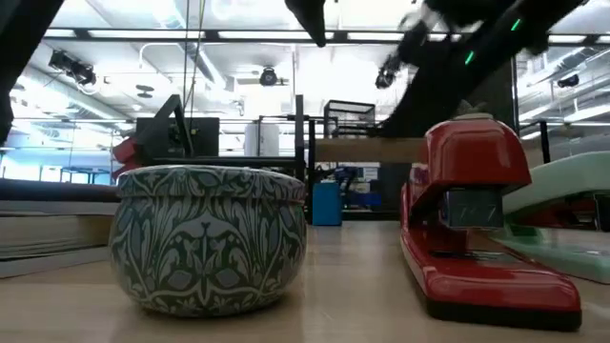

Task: Stock shelves
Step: Put the blue tape dispenser under the shelf

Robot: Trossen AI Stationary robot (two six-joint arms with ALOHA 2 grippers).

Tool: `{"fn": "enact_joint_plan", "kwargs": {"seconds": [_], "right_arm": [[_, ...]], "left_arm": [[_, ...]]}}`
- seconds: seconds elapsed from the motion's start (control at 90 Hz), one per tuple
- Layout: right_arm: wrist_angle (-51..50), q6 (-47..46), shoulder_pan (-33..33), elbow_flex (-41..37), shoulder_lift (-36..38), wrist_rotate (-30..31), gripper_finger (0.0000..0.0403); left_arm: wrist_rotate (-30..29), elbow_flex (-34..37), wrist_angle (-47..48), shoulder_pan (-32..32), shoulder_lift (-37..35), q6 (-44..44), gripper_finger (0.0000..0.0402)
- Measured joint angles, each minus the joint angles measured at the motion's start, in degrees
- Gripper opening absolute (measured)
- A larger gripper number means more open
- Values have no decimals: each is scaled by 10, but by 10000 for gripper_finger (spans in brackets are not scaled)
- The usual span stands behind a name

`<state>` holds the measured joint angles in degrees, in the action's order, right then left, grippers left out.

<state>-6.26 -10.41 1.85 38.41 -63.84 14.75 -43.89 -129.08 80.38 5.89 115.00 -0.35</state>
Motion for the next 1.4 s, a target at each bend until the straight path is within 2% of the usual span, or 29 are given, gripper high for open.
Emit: {"fn": "enact_joint_plan", "kwargs": {"seconds": [0.122, 0.222, 0.289, 0.433, 0.567, 0.767, 1.011, 1.167, 1.4], "right_arm": [[-78, 0, 76, 29, 122, 19, 153], [-121, 0, 166, 70, 149, 4, 153], [-144, 10, 229, 100, 131, -50, 153], [-156, 75, 337, 145, 38, -228, 153], [-179, 158, 390, 187, -43, -279, 153], [-191, 238, 406, 223, -115, -306, 154], [-209, 279, 402, 224, -129, -298, 153], [-218, 269, 392, 224, -128, -293, 144], [-218, 194, 376, 224, -127, -280, 93]], "left_arm": [[-16, 0, 49, 4, 0, -52, 106], [-46, 0, 66, 6, 0, -83, 106], [-60, 0, 66, 7, 0, -92, 106], [-61, 0, 63, 6, 0, -92, 106], [-61, 0, 66, 7, 0, -91, 106], [-61, 0, 70, 11, 0, -91, 106], [-61, 0, 72, 13, 0, -85, 106], [-61, 0, 67, 13, 0, -82, 106], [-61, 0, 66, 13, 0, -82, 106]]}}
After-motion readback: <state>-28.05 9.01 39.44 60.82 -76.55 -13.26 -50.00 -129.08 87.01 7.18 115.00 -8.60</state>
